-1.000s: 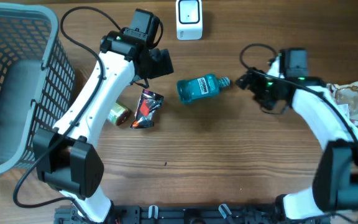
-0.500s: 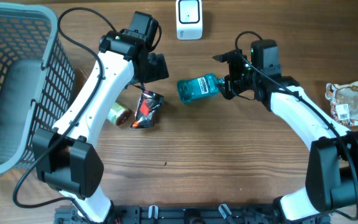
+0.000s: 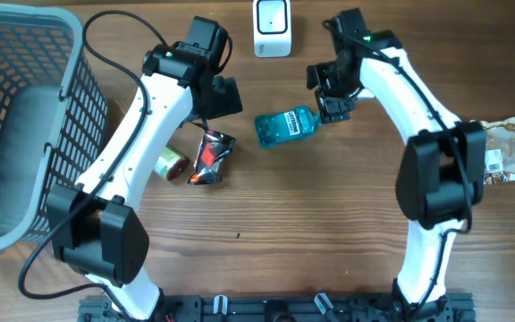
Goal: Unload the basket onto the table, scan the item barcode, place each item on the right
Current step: 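Release the bag at the right edge and swing the right gripper toward the bottle, then grasp the blue Listerine bottle by its cap with the right gripper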
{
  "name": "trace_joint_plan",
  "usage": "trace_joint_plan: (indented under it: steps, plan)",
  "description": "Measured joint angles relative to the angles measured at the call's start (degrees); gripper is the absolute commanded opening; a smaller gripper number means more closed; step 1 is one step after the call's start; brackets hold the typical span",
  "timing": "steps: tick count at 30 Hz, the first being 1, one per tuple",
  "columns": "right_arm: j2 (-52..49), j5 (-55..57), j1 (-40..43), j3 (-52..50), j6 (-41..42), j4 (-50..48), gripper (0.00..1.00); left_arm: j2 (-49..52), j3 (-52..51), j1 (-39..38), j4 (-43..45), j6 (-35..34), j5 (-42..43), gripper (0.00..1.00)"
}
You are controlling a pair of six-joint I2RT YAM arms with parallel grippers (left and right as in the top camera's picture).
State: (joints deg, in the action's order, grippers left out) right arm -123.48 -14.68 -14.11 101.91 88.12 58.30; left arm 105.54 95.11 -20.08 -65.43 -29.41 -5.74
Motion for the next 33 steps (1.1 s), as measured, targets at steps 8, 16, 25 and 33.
trace_joint_plan:
  steps: [8,16,25,33]
  plan:
    - [-0.07,8.83,0.00,1.49,-4.46,1.92,0.82,0.00,0.00,0.00,0.04,0.00,0.00,1.00]
    - [-5.46,8.44,0.00,1.53,-6.40,1.01,0.75,0.00,0.00,0.00,0.07,0.00,0.00,1.00]
    - [-5.79,7.43,-0.02,-0.59,-6.32,0.17,0.66,0.00,0.00,0.00,0.09,0.00,0.00,1.00]
    - [-5.79,7.26,-3.23,-1.03,-5.11,-3.17,0.58,0.00,0.00,0.00,0.07,0.00,0.00,1.00]
